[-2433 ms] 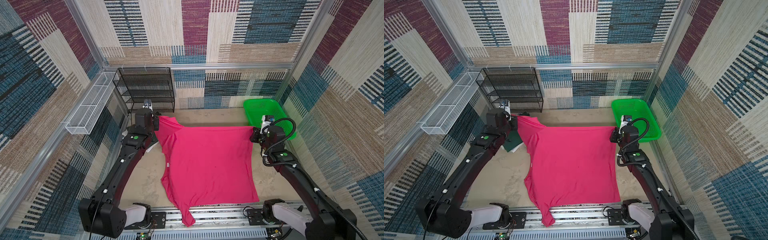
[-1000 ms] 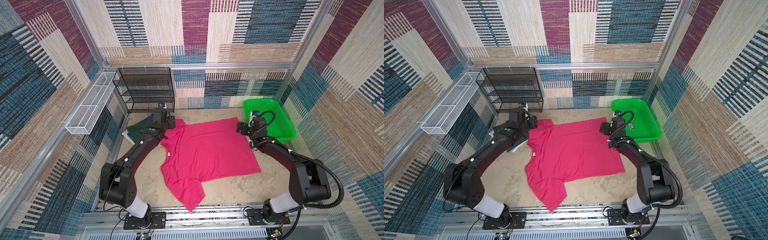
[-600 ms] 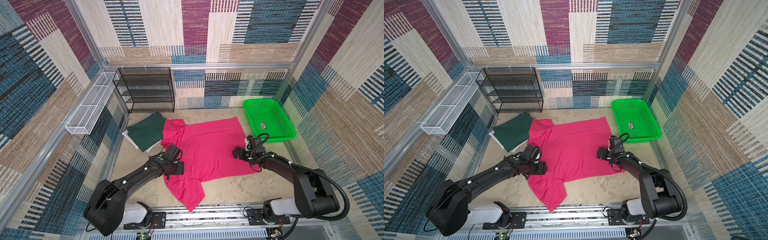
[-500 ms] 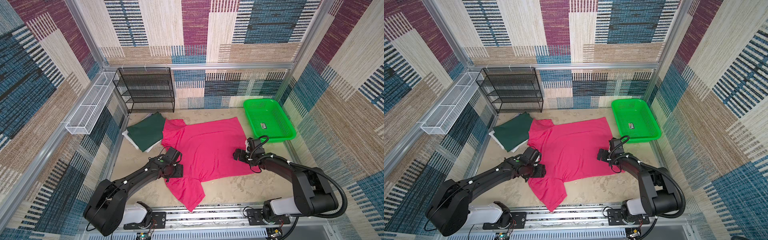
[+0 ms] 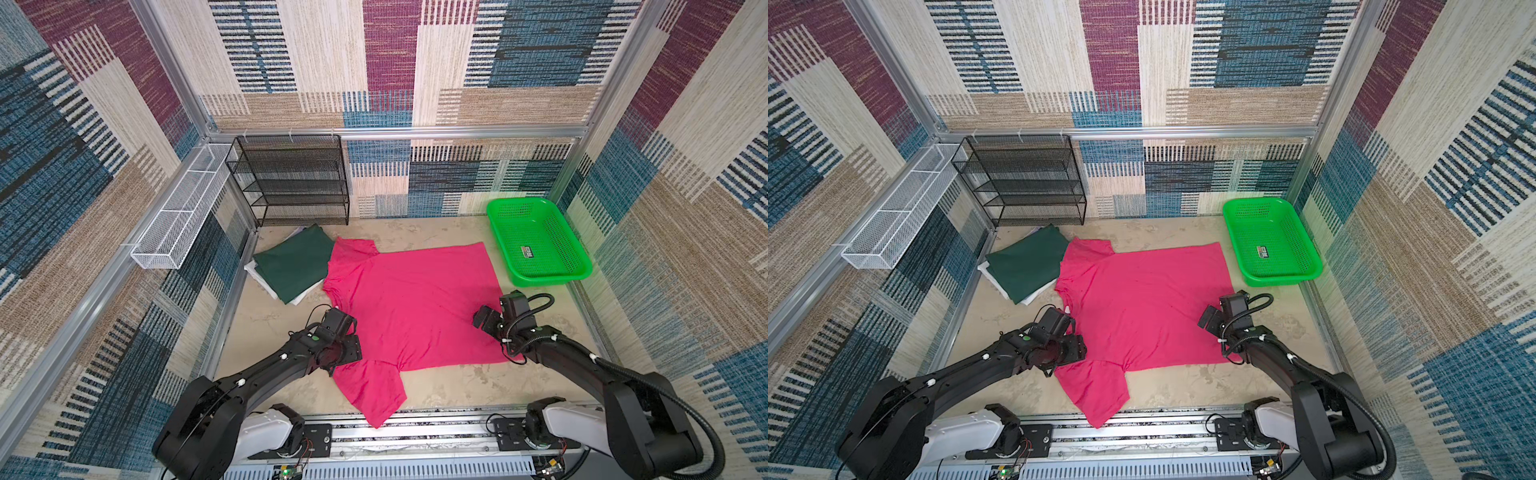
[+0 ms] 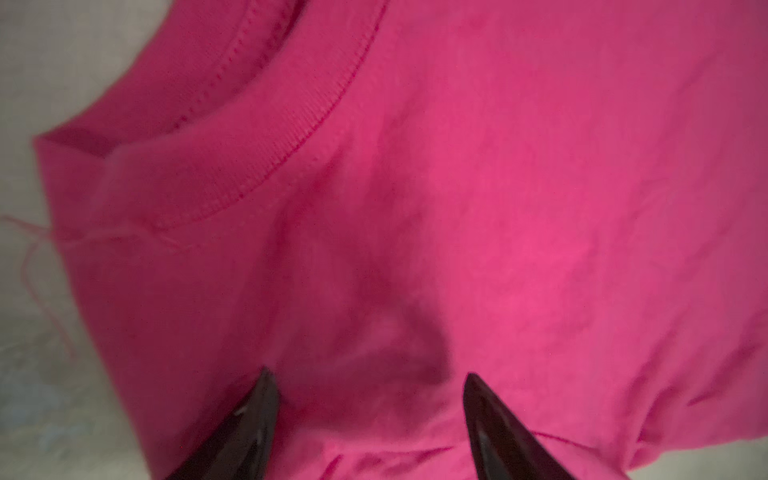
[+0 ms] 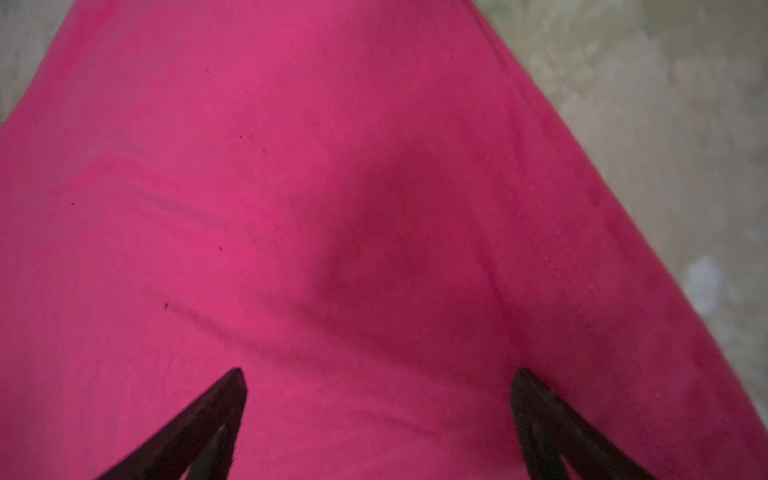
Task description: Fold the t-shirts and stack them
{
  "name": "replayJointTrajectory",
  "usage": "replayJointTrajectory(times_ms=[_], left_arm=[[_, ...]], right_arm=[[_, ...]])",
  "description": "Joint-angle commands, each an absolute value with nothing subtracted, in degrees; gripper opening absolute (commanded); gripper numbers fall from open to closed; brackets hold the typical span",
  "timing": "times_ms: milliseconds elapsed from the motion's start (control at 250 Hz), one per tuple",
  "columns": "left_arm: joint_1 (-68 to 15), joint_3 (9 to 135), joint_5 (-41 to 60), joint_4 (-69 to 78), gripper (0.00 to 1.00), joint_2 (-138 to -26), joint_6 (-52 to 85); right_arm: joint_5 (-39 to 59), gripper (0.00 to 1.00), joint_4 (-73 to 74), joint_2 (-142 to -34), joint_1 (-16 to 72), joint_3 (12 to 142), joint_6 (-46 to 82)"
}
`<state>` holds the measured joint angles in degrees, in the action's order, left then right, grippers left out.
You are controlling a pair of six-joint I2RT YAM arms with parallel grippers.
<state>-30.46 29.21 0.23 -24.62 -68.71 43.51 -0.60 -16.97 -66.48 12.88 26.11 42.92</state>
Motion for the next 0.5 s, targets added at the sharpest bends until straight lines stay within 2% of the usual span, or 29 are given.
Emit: replayJointTrajectory(times_ms=[0,128,244,344,496], left_arm=[[-28.01,27.96,0.30,-39.36,0.74,-66.91,45.82],[-27.25,32.63,-0.86,-44.30,0.73,-61.75,45.13],[-27.09,40.40,-4.59,-44.49,0.74,-59.18,40.14],[-26.28,47.20,-7.91,-39.45,0.77,-61.44,30.95],[-21.29,57.81,-5.41,-31.99,0.78,-72.00,19.52]], right_arm=[[-2.90,1.00,-36.62,-64.39,14.97,27.88,51.57],[-6.60,1.00,-46.05,-62.23,19.26,33.03,54.17],[-8.41,0.99,-46.16,-62.21,19.81,38.79,52.39],[-9.03,0.99,-40.90,-68.85,19.79,47.00,45.46],[-6.34,0.99,-29.71,-82.01,19.90,58.53,34.44]])
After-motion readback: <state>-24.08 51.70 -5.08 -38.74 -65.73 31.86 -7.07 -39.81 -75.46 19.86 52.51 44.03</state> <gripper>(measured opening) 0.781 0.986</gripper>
